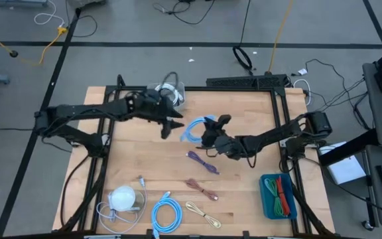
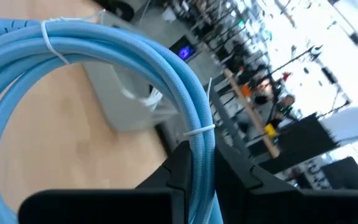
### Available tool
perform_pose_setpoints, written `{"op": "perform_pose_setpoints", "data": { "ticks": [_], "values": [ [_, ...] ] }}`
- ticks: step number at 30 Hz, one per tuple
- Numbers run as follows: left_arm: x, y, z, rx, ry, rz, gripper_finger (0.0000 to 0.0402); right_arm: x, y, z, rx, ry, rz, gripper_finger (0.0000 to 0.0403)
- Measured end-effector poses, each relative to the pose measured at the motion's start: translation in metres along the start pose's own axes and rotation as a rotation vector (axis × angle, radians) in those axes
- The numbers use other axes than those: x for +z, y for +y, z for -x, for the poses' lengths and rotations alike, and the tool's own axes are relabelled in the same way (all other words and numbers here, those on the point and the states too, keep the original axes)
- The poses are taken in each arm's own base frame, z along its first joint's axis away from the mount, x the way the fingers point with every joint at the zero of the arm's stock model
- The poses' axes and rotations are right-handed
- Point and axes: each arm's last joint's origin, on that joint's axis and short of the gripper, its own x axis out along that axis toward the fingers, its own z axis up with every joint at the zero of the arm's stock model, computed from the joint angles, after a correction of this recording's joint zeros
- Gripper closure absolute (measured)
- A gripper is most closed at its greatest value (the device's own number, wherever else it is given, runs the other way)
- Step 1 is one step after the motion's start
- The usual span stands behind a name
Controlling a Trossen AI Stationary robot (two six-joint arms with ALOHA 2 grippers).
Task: Pick & Place USB Port
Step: Put the top blue HDMI cable into the gray bin
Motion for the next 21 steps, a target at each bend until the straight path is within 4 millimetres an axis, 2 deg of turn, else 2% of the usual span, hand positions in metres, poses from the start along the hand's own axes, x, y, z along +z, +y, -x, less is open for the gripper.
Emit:
{"op": "perform_pose_setpoints", "data": {
  "ticks": [5,10,21],
  "values": [
    [-0.002,-0.004,-0.017,0.034,0.026,-0.007,0.0155,0.009,-0.001,0.004,-0.019,-0.05,0.016,0.0368],
    [0.0,-0.004,-0.026,0.002,-0.013,0.007,0.0162,0.01,0.0,0.006,-0.014,-0.056,0.024,0.0368],
    [-0.01,-0.004,-0.048,-0.061,0.022,0.033,0.0177,0.009,-0.002,0.002,0.011,-0.074,-0.01,0.0368]
  ]
}}
